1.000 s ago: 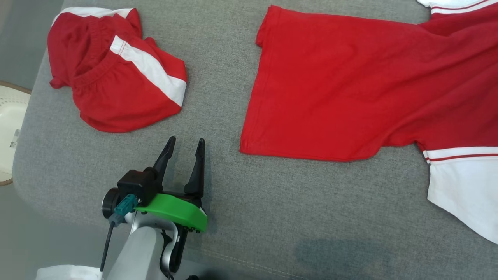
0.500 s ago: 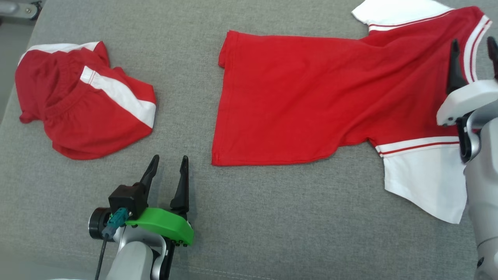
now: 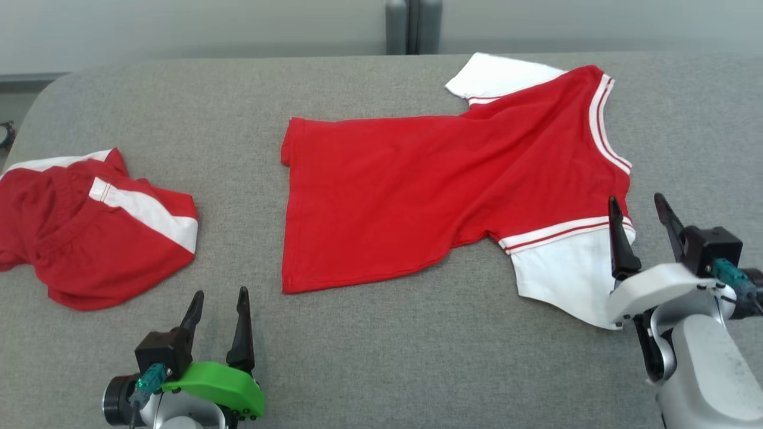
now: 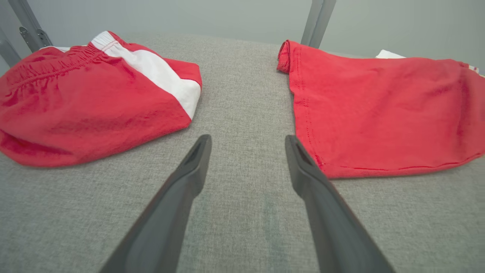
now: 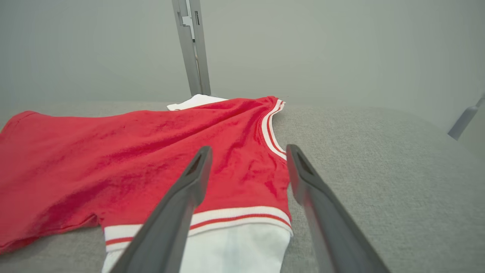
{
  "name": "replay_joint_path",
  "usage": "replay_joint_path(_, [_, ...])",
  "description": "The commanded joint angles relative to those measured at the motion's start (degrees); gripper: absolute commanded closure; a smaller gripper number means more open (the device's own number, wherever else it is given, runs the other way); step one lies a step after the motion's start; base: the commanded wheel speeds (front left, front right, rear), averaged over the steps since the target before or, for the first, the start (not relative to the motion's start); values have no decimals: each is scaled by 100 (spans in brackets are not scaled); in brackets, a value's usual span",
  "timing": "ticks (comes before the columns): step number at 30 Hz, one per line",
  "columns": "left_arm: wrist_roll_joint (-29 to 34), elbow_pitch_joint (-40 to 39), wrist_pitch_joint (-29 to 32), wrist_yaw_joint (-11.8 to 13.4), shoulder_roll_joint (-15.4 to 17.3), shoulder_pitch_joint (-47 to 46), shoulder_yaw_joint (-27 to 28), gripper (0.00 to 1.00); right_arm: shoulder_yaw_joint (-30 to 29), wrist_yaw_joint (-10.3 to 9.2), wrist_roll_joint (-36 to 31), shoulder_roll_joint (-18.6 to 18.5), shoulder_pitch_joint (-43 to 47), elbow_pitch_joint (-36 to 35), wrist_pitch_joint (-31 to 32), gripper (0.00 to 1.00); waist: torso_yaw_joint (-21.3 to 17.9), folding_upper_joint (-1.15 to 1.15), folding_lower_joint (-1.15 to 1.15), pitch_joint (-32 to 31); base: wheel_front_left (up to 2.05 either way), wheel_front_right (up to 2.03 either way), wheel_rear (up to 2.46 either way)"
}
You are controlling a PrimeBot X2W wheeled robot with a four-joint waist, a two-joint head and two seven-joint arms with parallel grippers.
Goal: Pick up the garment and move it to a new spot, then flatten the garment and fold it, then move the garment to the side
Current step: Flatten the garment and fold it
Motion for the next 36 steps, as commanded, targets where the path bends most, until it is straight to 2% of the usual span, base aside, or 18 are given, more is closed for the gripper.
replay_joint_path(1, [65,10,2,4,16,127,43,0,13,-8,84,27,207,-81,-19,0,-334,0,0,-414,0,0,0])
replay_joint_path(8, [215,30,2,-32,20,471,223,0,133,-8,356,216,986,-371,-20,0,-453,0,0,-804,0,0,0])
replay_joint_path(17, [340,-101,2,-41,20,658,363,0,273,-8,415,337,1416,-341,-20,0,-542,0,0,-943,0,0,0])
replay_joint_path(22, [348,-174,2,-58,20,586,310,0,330,-8,323,340,1359,74,-20,0,-572,0,0,-734,0,0,0])
replay_joint_path(31, [394,-203,2,-112,20,103,111,0,325,-8,418,393,637,995,-20,0,-526,0,0,15,0,0,0])
replay_joint_path(36, [310,-88,2,-120,19,-125,67,0,415,-8,440,405,499,1201,-19,0,-504,0,0,217,0,0,0])
